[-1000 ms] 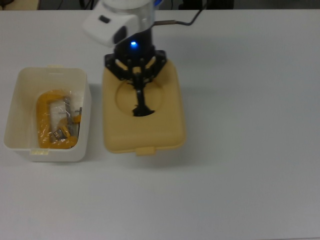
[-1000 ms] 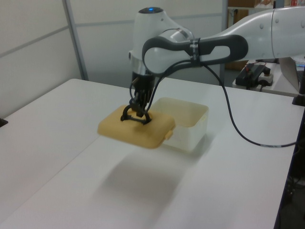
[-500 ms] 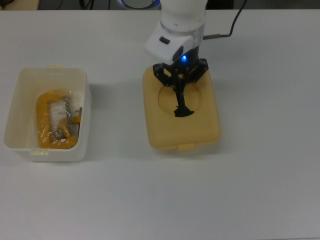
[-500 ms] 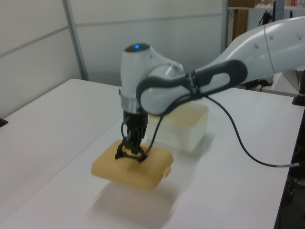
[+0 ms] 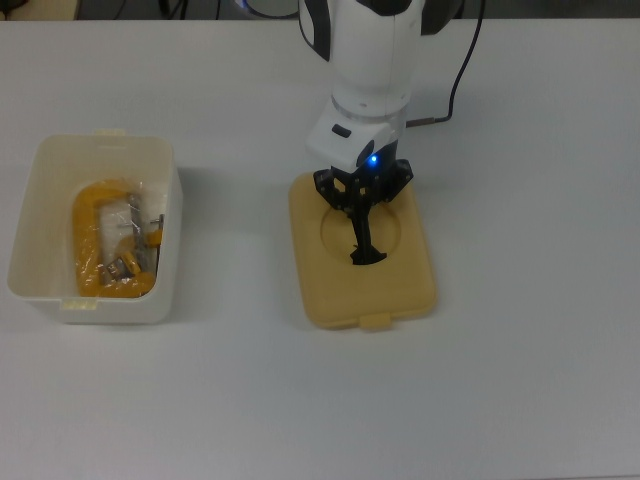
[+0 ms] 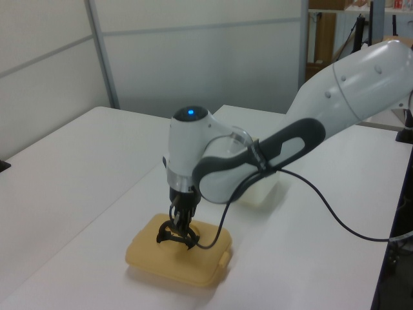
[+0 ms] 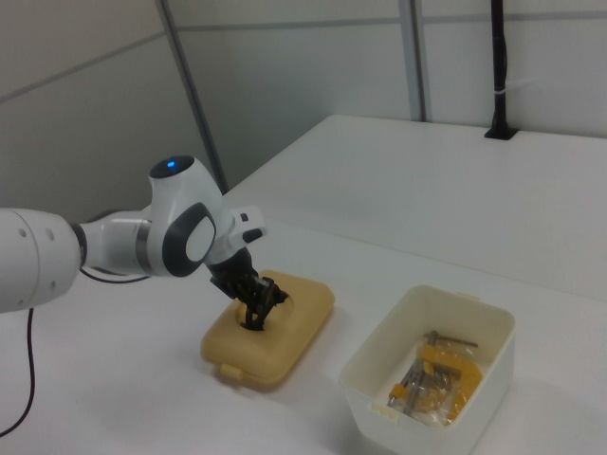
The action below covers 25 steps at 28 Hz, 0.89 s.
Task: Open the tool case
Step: 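Carry the lid beside the case and lower it onto the table, then open the gripper, release the handle, and raise the gripper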
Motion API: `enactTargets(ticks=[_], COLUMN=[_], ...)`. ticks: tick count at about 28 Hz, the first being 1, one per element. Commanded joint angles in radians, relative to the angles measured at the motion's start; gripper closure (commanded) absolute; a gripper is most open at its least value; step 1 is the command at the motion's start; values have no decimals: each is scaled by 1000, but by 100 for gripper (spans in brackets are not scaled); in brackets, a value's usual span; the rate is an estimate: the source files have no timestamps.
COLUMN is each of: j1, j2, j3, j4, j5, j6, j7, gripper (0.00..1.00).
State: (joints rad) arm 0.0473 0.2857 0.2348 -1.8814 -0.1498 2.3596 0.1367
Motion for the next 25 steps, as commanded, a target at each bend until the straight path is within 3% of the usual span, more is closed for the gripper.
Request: enactTargets(ticks=[1, 4, 10, 11, 12, 13, 14, 19, 25], j1=[34, 34, 34, 32, 25, 25, 23, 9, 2], j2=[26, 55, 52, 52, 49, 49, 44, 21, -37], j3=[-14, -15, -15, -15, -17, -17, -18, -18, -20], j4=[-38, -28, -21, -16, -2, 4, 11, 82, 108], j5=[-114, -197, -202, -198, -194, -189, -182, -149, -85], j6=[82, 99, 90, 87, 81, 69, 49, -89, -178], j7=[115, 191, 210, 211, 213, 218, 219, 210, 153], gripper=[100, 100, 100, 85, 38, 11, 0, 0, 0])
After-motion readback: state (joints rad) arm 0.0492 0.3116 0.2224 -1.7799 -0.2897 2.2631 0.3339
